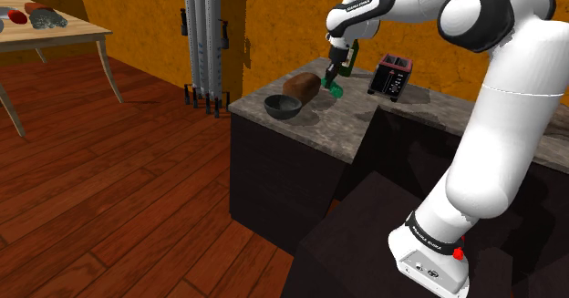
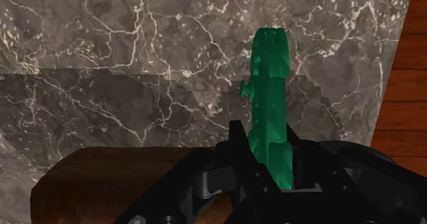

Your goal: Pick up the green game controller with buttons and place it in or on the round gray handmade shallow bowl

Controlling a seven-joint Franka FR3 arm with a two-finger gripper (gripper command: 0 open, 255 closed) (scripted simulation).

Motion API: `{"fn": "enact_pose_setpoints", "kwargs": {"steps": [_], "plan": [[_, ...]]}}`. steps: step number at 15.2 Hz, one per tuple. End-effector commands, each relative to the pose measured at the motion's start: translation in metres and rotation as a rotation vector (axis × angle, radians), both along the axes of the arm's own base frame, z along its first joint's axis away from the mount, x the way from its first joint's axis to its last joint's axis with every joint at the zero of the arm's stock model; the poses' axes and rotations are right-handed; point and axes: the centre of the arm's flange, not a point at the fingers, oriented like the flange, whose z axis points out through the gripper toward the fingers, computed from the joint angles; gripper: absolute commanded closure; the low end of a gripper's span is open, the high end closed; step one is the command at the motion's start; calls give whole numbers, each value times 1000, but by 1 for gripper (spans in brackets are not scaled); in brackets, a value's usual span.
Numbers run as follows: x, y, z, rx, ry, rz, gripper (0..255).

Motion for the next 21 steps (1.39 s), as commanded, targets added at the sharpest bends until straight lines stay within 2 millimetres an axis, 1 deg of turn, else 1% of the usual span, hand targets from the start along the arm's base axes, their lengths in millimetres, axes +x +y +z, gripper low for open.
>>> {"fn": "enact_pose_setpoints", "kwargs": {"steps": [1,14,15,21], "plan": [[12,23,2,0,0,-1,255],[109,164,0,0,0,-1,255],[114,172,0,0,0,-1,255],[114,172,-32,0,0,-1,255]]}}
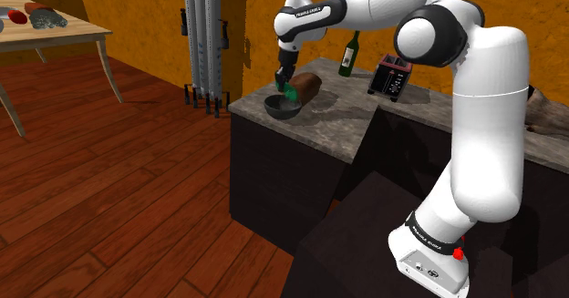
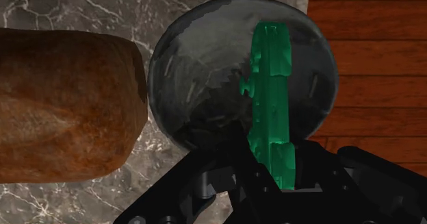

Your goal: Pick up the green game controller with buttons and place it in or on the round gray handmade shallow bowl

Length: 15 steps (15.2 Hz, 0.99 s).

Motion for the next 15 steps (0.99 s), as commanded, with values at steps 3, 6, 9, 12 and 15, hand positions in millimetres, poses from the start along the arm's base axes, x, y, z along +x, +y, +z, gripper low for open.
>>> {"fn": "enact_pose_setpoints", "kwargs": {"steps": [3,6,9,12,15], "plan": [[0,0,-20,0,-1,0,255],[0,0,-40,0,-1,0,255],[0,0,-40,0,-1,0,255],[0,0,-40,0,-1,0,255],[0,0,-40,0,-1,0,0]]}}
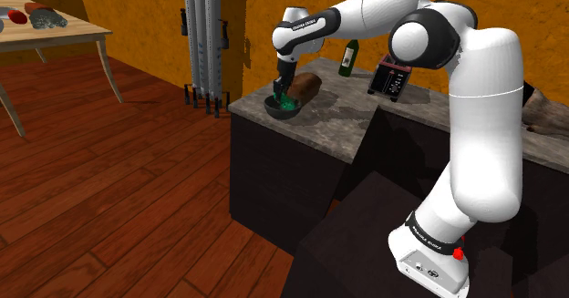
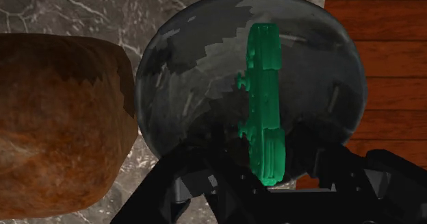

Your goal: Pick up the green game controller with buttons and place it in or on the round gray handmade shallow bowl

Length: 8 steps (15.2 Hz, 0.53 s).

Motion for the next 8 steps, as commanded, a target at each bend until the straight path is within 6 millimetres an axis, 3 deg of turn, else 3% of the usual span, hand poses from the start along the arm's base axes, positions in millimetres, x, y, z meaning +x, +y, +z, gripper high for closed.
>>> {"fn": "enact_pose_setpoints", "kwargs": {"steps": [1,5,8], "plan": [[0,0,0,0,0,0,0],[0,0,0,0,0,0,0],[-1,1,40,0,0,0,0]]}}
